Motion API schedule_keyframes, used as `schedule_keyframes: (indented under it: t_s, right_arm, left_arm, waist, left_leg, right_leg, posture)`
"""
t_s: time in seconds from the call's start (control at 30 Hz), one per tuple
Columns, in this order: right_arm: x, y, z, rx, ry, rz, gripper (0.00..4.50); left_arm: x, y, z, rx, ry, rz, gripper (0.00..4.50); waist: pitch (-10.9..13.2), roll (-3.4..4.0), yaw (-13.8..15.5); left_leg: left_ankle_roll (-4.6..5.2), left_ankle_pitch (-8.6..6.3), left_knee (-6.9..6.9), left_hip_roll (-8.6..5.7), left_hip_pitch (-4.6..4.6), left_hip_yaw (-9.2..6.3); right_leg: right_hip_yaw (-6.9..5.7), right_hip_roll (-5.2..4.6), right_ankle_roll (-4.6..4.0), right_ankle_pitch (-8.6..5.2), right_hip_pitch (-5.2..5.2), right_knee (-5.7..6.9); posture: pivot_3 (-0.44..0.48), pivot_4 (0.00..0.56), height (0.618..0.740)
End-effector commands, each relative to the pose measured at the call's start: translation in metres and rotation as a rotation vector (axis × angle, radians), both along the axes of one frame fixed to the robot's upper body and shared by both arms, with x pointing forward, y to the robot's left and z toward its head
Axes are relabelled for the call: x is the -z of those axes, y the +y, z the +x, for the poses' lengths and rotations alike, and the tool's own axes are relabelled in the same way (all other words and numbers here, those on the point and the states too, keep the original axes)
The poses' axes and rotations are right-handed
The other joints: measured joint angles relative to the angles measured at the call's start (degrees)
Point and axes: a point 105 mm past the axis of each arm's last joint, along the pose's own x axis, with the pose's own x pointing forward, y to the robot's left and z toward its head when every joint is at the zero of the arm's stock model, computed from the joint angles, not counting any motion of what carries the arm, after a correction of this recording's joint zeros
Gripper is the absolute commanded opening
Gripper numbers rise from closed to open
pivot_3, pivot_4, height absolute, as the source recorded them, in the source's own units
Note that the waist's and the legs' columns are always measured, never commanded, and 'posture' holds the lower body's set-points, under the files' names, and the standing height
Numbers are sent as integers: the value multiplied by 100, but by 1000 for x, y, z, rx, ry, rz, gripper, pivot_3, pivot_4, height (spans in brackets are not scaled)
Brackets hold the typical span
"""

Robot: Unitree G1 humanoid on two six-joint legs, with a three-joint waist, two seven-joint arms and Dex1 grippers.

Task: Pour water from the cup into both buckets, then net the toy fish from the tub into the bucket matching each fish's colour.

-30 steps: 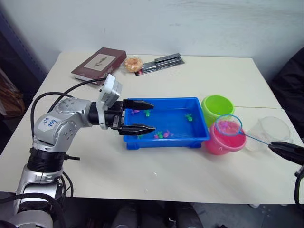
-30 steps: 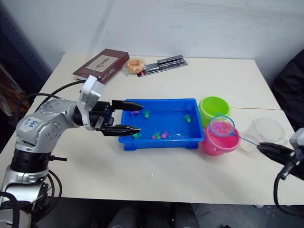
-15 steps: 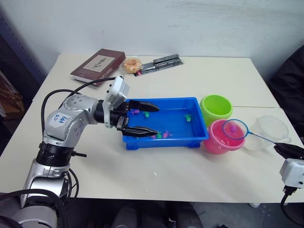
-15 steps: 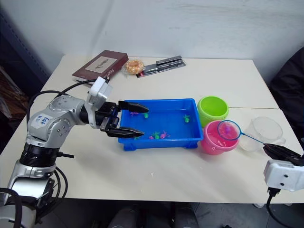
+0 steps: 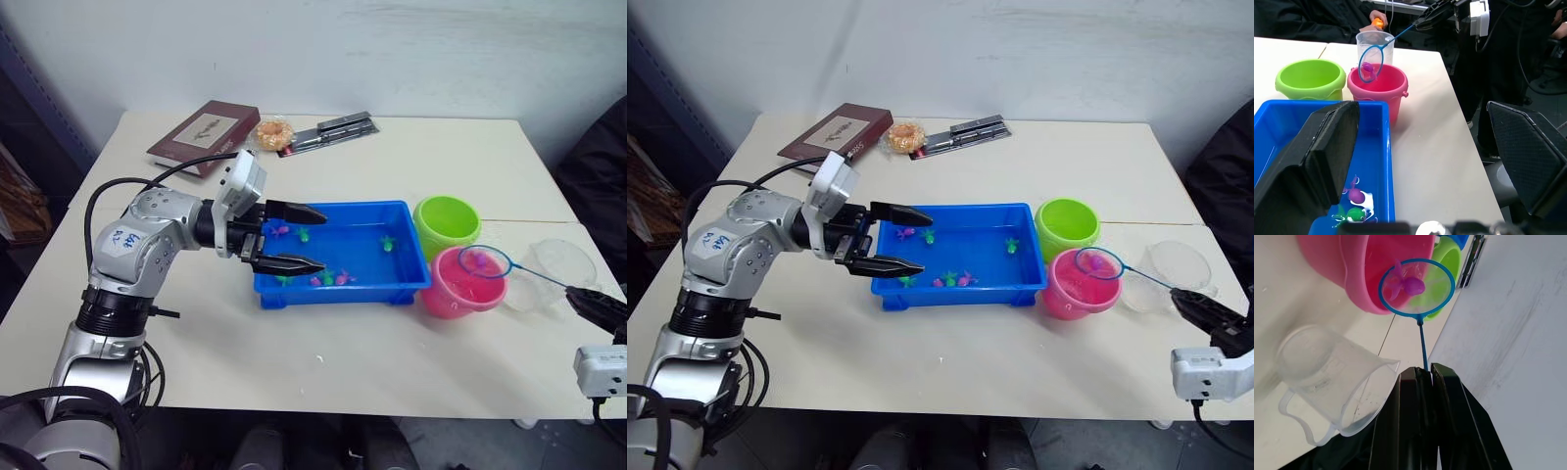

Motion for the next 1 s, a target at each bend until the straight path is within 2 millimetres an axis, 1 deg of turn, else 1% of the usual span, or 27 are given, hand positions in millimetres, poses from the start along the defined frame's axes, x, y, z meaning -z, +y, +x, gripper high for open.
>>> schedule_keyframes:
  t_s: [0.03, 0.1, 0.17, 0.2, 0.27, 0.33, 0.37, 0.43, 0.53, 0.63, 0.7, 0.73, 0.8, 0.87, 0.93, 1.0]
  right_arm:
    - [-13, -1, 3, -13, -40, -22, 0]
    - [-9, 4, 1, -45, -15, -34, 0]
    - [-15, 1, 3, -42, -52, -63, 0]
    - [-24, -6, 7, -15, -91, -57, 0]
    - [-27, -5, 8, -37, -97, -81, 0]
    - [-16, 8, 5, -106, -43, -81, 0]
    - [-13, 12, 4, -121, -29, -77, 0]
    - [-20, 5, 8, -76, -67, -65, 0]
    - [1, 11, 2, -114, 26, -90, 0]
    - [-23, -8, 12, -8, -105, -45, 0]
    - [-27, -6, 16, -21, -122, -38, 0]
    - [-27, -1, 16, -33, -124, -3, 0]
    - [-35, 4, 19, -26, -171, 128, 0]
    - [-48, 11, 26, -13, -197, 369, 0]
    - [-48, 16, 35, 40, -144, 534, 0]
    - [-48, 29, 41, 28, -76, 647, 0]
  left_arm:
    - [-9, 0, 1, -13, -58, -11, 4455]
    - [-9, 0, 2, -17, -59, -13, 4455]
    - [-10, 0, 2, -18, -61, -17, 4455]
    - [-11, -1, 3, -21, -61, -19, 4455]
    - [-10, -1, 4, -23, -60, -21, 4455]
    - [-10, -3, 5, -23, -63, -22, 4455]
    - [-10, -3, 5, -22, -63, -23, 4455]
    - [-11, -3, 6, -22, -66, -25, 4455]
    - [-10, -3, 7, -21, -72, -23, 4455]
    - [-10, -5, 9, -19, -74, -20, 4455]
    - [-11, -5, 11, -18, -83, -15, 4455]
    - [-13, -4, 12, -21, -85, -16, 4455]
    - [-14, -1, 16, -36, -85, -14, 4455]
    - [-9, 7, 20, -71, -71, 2, 4455]
    - [-1, 17, 21, -95, -69, 33, 4455]
    - [5, 26, 18, -103, -48, 55, 4455]
  waist:
    - [0, 0, -1]
    - [0, 0, -6]
    - [0, 0, -5]
    - [0, 0, -8]
    - [0, 0, -18]
    - [0, 0, -18]
    - [0, 0, -18]
    - [0, 0, -19]
    - [0, -1, -16]
    - [0, 0, -13]
    - [0, -1, -14]
    - [0, -1, -14]
    - [0, -1, -22]
    - [1, -1, -65]
    - [1, -1, -136]
    - [0, 0, -144]
  left_leg:
    - [0, 0, 0, 0, 0, 0]
    - [0, 0, 0, 0, 1, 0]
    - [0, 0, -1, 1, 1, 0]
    - [0, 0, 0, 1, 1, 0]
    - [1, 0, 0, 0, 1, 2]
    - [2, 1, 0, 0, 2, 4]
    - [1, 0, -1, 3, 2, 2]
    - [0, 0, -3, 6, 2, 2]
    - [0, 0, -1, 4, 2, 4]
    - [0, 0, -1, 4, 0, 4]
    - [1, 0, 1, 3, 1, 5]
    - [1, 0, 1, 4, 2, 5]
    - [1, 0, -1, 6, 3, 4]
    - [-1, -1, -3, 12, 3, 4]
    - [-1, 0, 0, 14, 6, 5]
    - [-2, 0, 0, 16, 9, 5]
  right_leg:
    - [0, 0, 0, 0, 0, 0]
    - [1, 0, 0, 0, 0, 1]
    - [1, 2, -1, -1, 0, 1]
    - [2, 2, -1, -1, 0, 1]
    - [5, 1, 0, 0, 0, 1]
    - [6, 1, 0, 0, 0, 1]
    - [6, 6, -2, -1, 0, 1]
    - [8, 11, -2, -1, 0, 0]
    - [12, 10, -1, 0, 0, -1]
    - [12, 10, -1, 0, 0, -2]
    - [15, 10, 0, 0, 0, -1]
    - [14, 11, 0, 0, 0, 0]
    - [15, 14, -1, 0, 0, 0]
    - [17, 21, -2, -1, 0, -1]
    - [21, 23, -2, -1, 0, 3]
    - [23, 23, -3, -1, 0, 8]
  posture:
    - [0, 150, 740]
    - [0, 150, 740]
    - [0, 150, 740]
    - [0, 150, 740]
    - [0, 150, 740]
    - [0, 150, 740]
    - [0, 150, 740]
    - [0, 150, 740]
    - [0, 150, 740]
    - [0, 150, 740]
    - [0, 150, 740]
    - [0, 150, 740]
    - [0, 150, 740]
    - [0, 150, 740]
    - [0, 150, 740]
    - [0, 150, 740]
